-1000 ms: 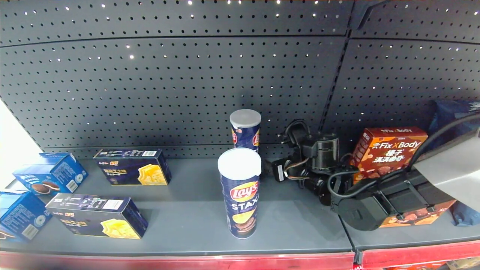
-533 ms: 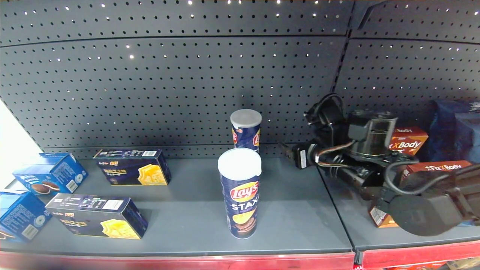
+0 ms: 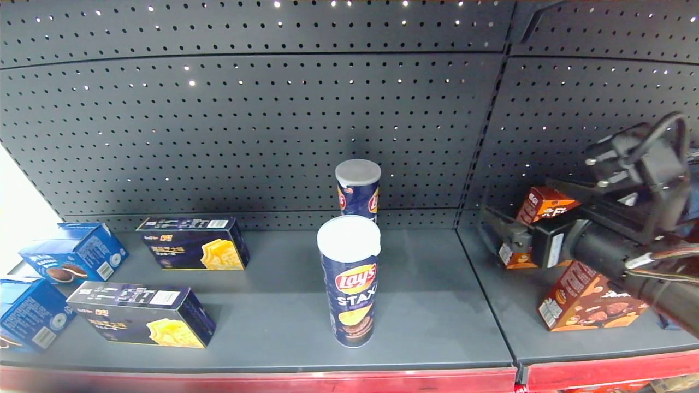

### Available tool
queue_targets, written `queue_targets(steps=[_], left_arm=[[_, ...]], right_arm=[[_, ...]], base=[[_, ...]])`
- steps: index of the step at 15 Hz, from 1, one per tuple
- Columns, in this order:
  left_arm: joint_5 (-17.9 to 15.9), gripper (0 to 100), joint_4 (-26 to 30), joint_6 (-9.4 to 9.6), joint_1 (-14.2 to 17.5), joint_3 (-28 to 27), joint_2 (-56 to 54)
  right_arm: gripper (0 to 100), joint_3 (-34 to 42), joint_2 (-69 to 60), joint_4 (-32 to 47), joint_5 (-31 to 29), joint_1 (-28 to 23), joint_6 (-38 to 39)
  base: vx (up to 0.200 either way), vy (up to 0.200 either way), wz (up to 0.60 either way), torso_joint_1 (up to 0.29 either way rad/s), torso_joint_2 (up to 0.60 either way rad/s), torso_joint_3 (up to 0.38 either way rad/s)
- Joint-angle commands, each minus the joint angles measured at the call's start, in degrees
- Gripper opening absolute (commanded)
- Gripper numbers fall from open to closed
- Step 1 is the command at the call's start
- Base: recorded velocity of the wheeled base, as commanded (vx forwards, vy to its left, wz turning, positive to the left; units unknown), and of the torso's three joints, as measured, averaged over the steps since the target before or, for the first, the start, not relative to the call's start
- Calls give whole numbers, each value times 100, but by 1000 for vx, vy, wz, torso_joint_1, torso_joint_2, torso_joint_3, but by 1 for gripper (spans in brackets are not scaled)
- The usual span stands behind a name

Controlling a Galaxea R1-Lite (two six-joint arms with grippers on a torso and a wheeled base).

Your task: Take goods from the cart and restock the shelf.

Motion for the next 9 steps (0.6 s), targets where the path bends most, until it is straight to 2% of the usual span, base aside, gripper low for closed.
queue_targets(steps=[1, 2, 4, 6, 8, 9], left_arm=[[4, 100, -1, -6, 1, 0, 7], [4, 100, -1, -6, 1, 0, 7], [4, 100, -1, -6, 1, 0, 7], [4, 100, -1, -6, 1, 0, 7], [4, 100, -1, -6, 1, 0, 7], [4, 100, -1, 3, 1, 0, 7]], right_arm=[[100, 358, -1306, 233, 34, -473, -80], [100, 358, -1306, 233, 34, -473, -80], [100, 1105, -2765, 602, 333, -1642, -71], [100, 1790, -3785, 883, 605, -2600, -27], [100, 2502, -4532, 998, 842, -3312, 228], [100, 2898, -4795, 989, 895, -3400, 351]], base=[[0, 0, 0, 0, 0, 0], [0, 0, 0, 0, 0, 0], [0, 0, 0, 0, 0, 0], [0, 0, 0, 0, 0, 0], [0, 0, 0, 0, 0, 0], [0, 0, 0, 0, 0, 0]])
